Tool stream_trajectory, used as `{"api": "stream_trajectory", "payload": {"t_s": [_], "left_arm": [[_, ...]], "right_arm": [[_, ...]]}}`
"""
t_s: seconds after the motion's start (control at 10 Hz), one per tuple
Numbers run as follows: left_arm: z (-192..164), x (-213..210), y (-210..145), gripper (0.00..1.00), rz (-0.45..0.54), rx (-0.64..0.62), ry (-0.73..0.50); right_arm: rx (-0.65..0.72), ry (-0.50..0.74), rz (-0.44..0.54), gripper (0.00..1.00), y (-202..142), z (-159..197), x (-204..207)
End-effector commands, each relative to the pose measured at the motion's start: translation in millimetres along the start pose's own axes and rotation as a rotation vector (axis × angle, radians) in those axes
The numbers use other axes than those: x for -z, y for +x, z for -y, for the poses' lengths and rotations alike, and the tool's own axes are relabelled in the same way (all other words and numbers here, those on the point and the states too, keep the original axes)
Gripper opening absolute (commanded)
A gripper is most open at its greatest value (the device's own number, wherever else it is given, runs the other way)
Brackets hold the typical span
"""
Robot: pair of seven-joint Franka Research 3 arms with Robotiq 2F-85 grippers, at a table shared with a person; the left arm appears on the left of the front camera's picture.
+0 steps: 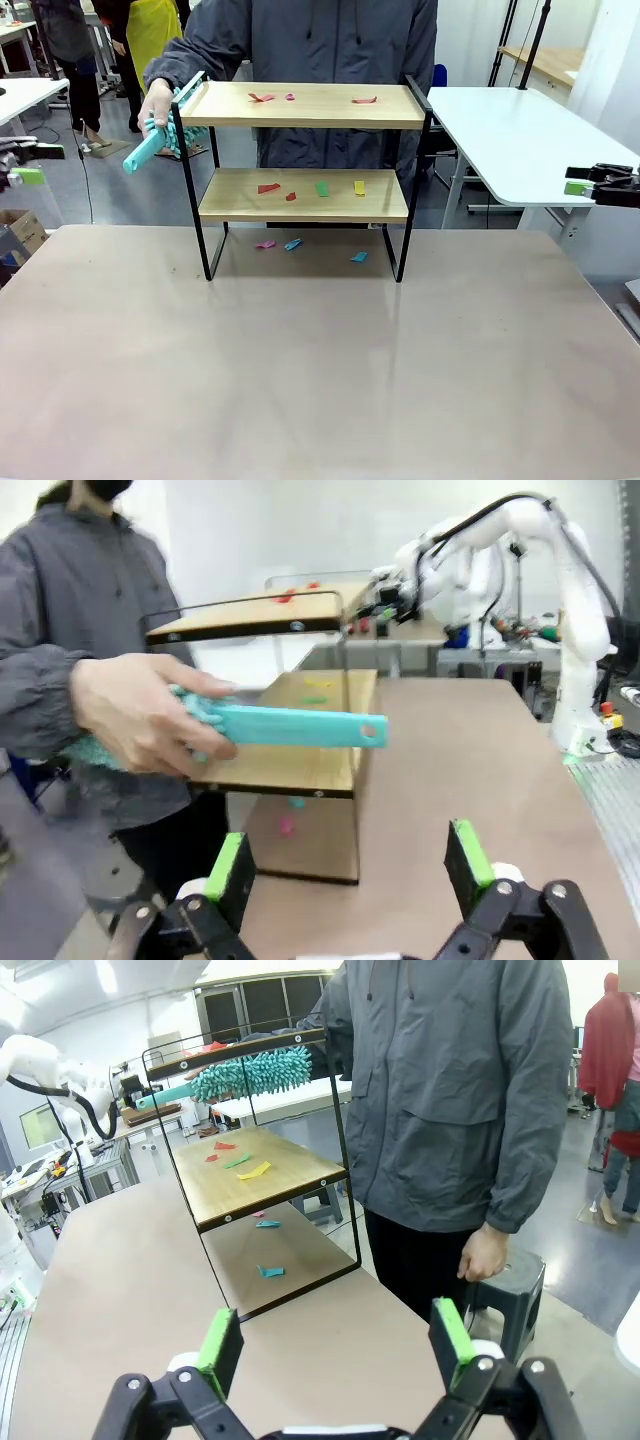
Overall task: Clean the shelf.
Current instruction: Pick up the Duster handed by the human.
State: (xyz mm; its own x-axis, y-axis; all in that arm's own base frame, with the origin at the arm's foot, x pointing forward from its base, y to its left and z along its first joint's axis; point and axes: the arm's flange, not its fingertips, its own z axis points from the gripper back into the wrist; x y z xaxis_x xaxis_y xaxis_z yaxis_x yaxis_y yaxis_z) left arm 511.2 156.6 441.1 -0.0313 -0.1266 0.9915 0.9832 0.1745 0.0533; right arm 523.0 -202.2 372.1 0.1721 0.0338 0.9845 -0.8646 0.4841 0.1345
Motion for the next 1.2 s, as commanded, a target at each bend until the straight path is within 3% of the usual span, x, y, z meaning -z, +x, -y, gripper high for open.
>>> {"api": "stream_trajectory", "payload": {"t_s": [0.0,0.1,0.2,0.4,0.7,0.9,1.1], "left_arm": [[15,12,68,1.00,-0.263,-0.156,0.098],[26,17,99,1.00,-0.323,-0.160,0.092],[42,28,133,1.00,-0.444,-0.225,0.130],[67,62,175,1.00,-0.607,-0.346,0.331],[91,120,199,1.00,-0.749,-0.480,0.507],[85,143,195,1.00,-0.781,-0.519,0.549],[92,126,205,1.00,-0.746,-0.446,0.507]], "right_arm": [[-0.004,0.001,0.003,1.00,2,-1,1],[-0.004,0.001,0.003,1.00,2,-1,1],[-0.004,0.001,0.003,1.00,2,-1,1],[-0.004,0.001,0.003,1.00,2,-1,1],[-0.004,0.001,0.003,1.00,2,-1,1],[-0.004,0.001,0.003,1.00,2,-1,1],[-0.004,0.001,0.003,1.00,2,-1,1]]}}
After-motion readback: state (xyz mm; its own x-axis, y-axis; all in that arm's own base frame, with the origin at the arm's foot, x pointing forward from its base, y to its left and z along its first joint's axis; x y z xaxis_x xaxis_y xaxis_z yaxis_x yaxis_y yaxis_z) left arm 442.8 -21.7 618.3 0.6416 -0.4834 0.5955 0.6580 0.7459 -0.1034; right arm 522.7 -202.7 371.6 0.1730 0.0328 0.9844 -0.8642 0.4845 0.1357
